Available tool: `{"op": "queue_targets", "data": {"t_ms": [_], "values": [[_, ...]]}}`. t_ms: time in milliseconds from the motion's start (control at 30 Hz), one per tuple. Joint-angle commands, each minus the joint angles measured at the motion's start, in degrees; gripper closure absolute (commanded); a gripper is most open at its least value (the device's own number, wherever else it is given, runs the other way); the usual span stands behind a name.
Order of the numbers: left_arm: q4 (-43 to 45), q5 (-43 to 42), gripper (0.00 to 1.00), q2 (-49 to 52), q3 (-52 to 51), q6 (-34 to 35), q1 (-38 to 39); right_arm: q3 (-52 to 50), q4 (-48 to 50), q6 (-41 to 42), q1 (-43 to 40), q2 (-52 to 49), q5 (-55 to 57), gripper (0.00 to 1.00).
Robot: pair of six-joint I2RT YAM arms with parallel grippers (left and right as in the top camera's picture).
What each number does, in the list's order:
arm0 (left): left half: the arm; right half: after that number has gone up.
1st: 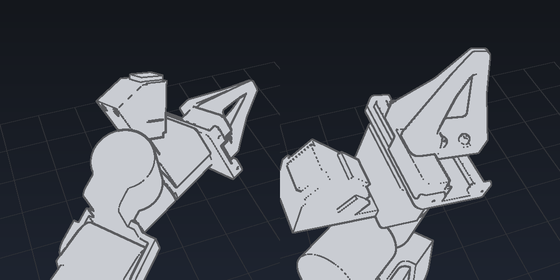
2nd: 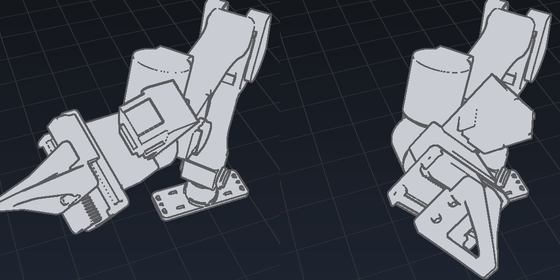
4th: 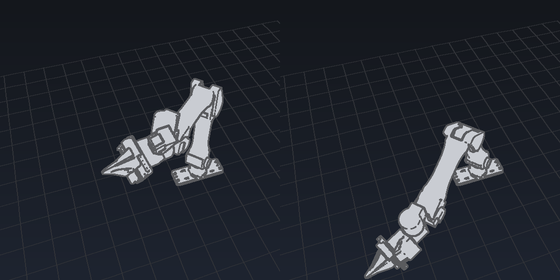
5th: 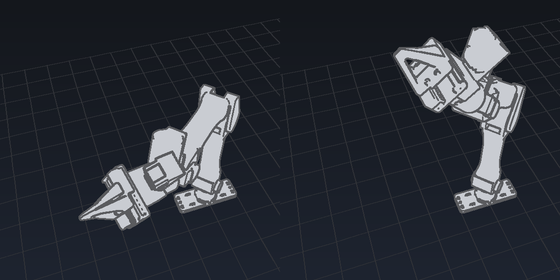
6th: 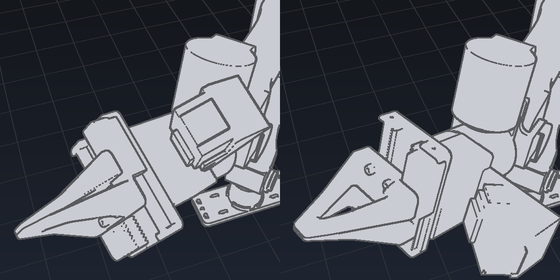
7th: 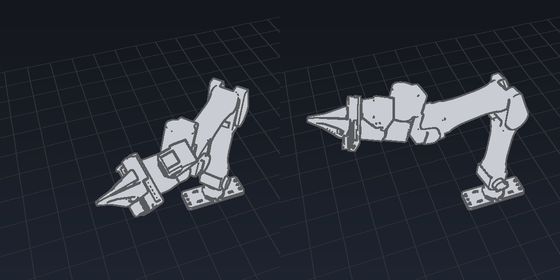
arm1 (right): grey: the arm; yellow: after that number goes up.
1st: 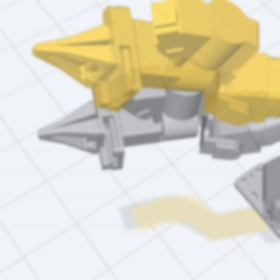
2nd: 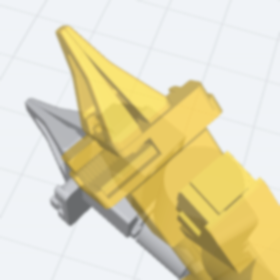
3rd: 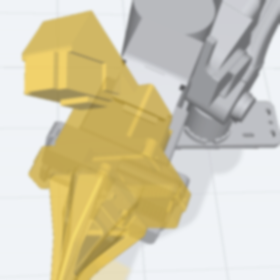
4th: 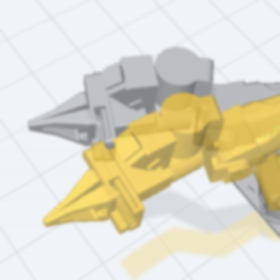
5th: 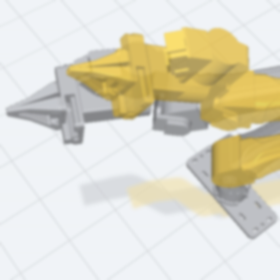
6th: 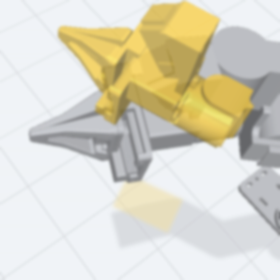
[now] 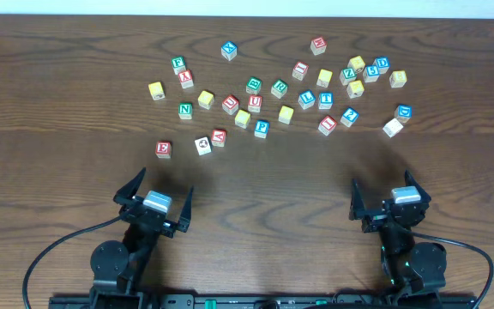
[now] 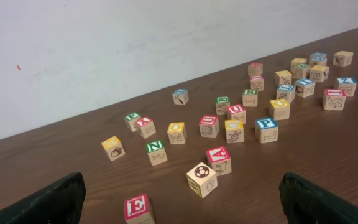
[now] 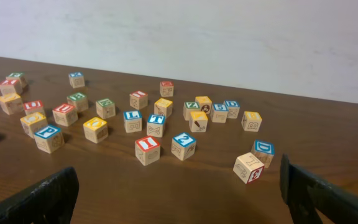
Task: Spell out NEURIPS
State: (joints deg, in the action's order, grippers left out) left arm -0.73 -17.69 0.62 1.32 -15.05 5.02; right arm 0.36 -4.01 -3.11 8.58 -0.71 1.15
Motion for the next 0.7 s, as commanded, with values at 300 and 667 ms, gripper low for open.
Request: {"op": "queue_targets", "data": {"t_ms": [300, 667], "values": [[-1.7, 0.3, 0.02, -0.4, -1.1, 0.1, -0.1, 0.0, -0.2, 0.7, -0.5, 0.3, 0.7, 0.01], [-2.1, 0.4, 0.02, -0.3, 0.0, 10.1, -0.1, 0.0, -0.2, 0.7, -0.4, 0.3, 0.7, 0.01]]}}
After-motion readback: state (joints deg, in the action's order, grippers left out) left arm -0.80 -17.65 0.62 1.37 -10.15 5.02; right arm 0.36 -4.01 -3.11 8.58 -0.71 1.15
